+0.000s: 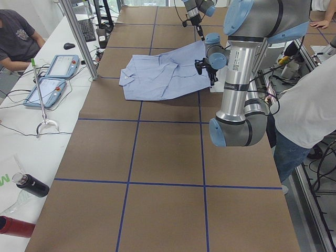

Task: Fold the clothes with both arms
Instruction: 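Lift both hem corners and carry them toward the collar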

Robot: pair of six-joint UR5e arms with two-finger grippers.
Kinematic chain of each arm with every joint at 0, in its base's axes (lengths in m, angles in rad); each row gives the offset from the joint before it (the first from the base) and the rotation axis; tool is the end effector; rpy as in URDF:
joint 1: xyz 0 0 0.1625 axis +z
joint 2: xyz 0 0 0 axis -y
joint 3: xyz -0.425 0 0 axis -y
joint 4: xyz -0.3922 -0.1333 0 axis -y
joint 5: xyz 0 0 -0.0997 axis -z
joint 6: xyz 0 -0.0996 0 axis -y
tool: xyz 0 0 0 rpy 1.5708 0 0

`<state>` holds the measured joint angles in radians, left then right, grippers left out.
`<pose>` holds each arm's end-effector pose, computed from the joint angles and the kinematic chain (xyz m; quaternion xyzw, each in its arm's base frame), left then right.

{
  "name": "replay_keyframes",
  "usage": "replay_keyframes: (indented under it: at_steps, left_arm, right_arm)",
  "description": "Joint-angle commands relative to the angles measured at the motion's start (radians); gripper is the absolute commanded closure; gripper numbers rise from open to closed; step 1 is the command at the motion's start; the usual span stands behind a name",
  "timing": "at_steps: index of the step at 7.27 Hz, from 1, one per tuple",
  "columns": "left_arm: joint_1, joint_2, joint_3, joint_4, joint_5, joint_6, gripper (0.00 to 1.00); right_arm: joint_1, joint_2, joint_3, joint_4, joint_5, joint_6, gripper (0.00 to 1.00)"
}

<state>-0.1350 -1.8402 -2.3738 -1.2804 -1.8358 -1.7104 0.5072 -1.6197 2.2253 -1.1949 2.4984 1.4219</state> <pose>0.4206 -0.1653 0.2256 -0.1230 0.3775 -0.0756 0.9147 -0.3295 -0.2444 0.3140 -0.2377 -0.5261 -0.0669 0.8138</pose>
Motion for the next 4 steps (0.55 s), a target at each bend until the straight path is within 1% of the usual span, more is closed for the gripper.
replay_keyframes:
  at_steps: [1, 2, 3, 4]
  left_arm:
    - [0.028, 0.001, -0.036, 0.046, -0.002, 0.005, 1.0]
    - [-0.009, -0.001, -0.018, 0.046, -0.002, 0.021, 1.0]
    - [-0.075, -0.01, -0.004, 0.043, 0.0, 0.1, 1.0]
    - [-0.14, -0.034, 0.033, 0.041, 0.001, 0.168, 1.0]
  right_arm:
    - [-0.019, -0.017, 0.019, 0.0, 0.016, 0.0, 1.0]
    - [0.006, -0.009, -0.001, 0.0, 0.007, 0.0, 1.0]
    - [0.063, 0.024, -0.039, 0.0, 0.004, -0.007, 1.0]
    - [0.11, 0.081, -0.091, 0.001, 0.003, -0.012, 1.0]
